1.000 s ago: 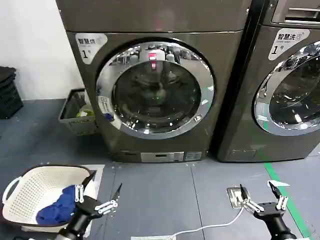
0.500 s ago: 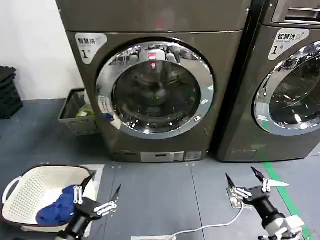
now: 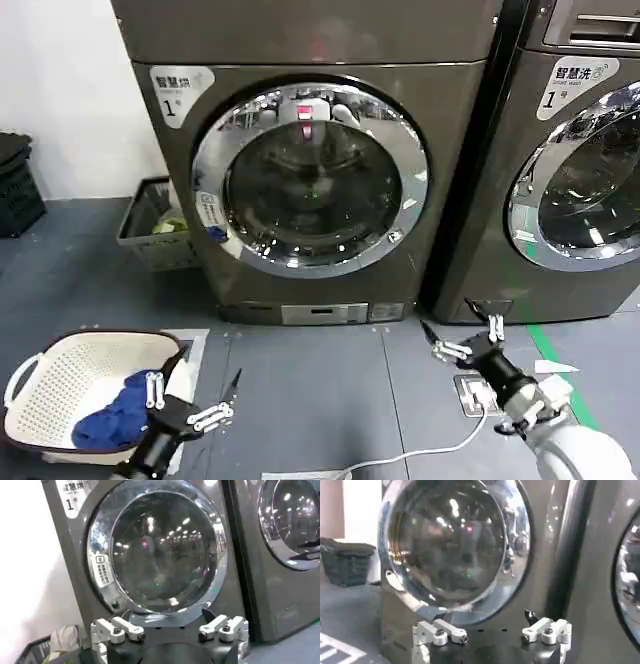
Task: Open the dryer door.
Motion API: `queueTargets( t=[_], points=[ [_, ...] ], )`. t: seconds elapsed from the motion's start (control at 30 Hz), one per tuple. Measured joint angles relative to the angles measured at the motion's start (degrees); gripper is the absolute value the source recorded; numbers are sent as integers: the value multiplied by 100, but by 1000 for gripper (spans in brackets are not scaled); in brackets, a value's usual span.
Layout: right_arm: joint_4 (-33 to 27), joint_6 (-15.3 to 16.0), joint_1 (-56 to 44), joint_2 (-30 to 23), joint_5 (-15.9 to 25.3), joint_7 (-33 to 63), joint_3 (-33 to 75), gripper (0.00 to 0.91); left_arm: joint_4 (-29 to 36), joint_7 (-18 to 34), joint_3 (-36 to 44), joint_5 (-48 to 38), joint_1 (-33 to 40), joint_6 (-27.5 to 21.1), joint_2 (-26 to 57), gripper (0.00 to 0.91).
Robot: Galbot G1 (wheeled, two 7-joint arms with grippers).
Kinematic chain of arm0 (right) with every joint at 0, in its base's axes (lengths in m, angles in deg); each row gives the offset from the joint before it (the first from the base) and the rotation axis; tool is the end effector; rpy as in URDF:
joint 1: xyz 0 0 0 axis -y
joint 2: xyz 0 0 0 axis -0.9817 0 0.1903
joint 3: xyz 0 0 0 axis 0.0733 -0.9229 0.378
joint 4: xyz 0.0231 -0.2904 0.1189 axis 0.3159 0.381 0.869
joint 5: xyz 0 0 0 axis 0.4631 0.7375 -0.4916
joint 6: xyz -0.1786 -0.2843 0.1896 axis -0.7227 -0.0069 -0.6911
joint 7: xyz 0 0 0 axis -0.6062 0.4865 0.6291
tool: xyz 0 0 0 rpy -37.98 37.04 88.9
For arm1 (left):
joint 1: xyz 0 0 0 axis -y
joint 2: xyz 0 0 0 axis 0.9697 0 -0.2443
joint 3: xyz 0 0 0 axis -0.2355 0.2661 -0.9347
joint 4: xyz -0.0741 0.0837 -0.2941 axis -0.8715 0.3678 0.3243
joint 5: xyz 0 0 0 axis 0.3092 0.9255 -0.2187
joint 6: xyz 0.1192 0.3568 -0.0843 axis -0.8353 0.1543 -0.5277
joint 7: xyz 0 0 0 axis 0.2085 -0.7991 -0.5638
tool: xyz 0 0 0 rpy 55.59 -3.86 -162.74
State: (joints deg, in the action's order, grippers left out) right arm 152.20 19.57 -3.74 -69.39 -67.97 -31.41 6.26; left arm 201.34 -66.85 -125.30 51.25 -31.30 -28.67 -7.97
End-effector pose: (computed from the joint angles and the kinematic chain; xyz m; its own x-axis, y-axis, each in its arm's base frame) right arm 0.3012 -0.0804 -0.1860 -0.8851 -0.4644 0.0304 -0.4647 0.8780 -0.1146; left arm 0.1623 0.0681 -0.2226 -0.9525 0.3040 0.0167 0.2989 0.9229 0.2427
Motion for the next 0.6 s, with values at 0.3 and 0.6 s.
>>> queueTargets(
  t=[0.3,0.6],
  points=[
    [-200,-27,897,582,-475,-5,-920,907,33,0,-45,0,-43,1,-50,907],
    [-431,-11,1894,745,-737,89,-1764,907,59,-1,-46,10,-41,0,-71,907]
  ],
)
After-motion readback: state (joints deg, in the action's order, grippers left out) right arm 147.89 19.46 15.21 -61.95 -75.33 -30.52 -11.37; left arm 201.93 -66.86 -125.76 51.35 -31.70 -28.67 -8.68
